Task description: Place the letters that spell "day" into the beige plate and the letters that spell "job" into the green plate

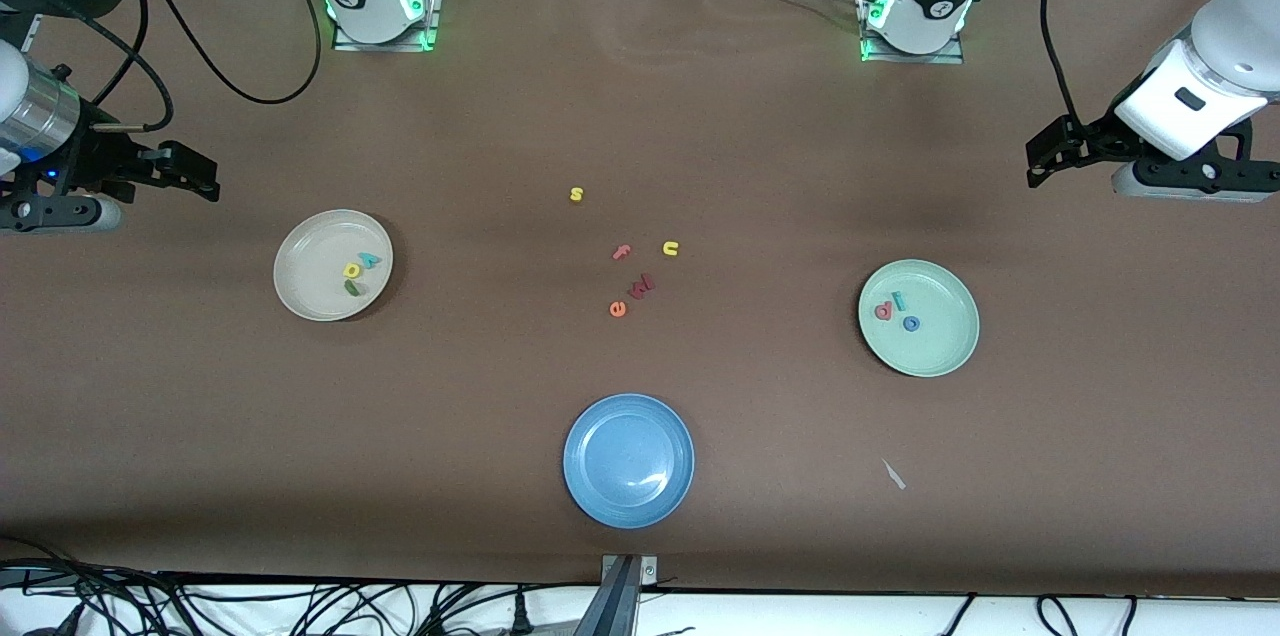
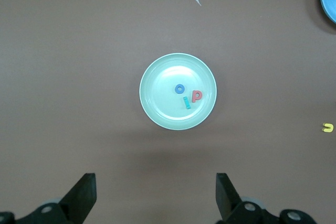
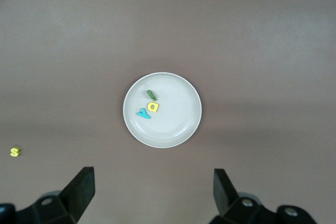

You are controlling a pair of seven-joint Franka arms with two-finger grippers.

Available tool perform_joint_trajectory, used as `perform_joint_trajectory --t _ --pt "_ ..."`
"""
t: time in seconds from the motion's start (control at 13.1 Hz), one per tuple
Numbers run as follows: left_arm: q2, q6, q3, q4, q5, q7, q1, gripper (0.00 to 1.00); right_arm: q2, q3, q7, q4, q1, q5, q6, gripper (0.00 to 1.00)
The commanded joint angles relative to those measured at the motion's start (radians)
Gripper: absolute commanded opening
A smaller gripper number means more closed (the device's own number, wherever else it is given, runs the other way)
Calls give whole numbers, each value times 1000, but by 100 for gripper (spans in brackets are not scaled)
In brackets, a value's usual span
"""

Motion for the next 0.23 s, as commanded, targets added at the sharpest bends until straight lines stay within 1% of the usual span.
perform_joint_trajectory --t 0.0,0.15 --pt "9 -26 0 28 -15 -2 2 100 -12 2 -6 -12 -6 -9 -8 100" --pt "9 -26 0 27 -15 -2 2 100 -12 2 -6 -11 -6 -9 -8 100"
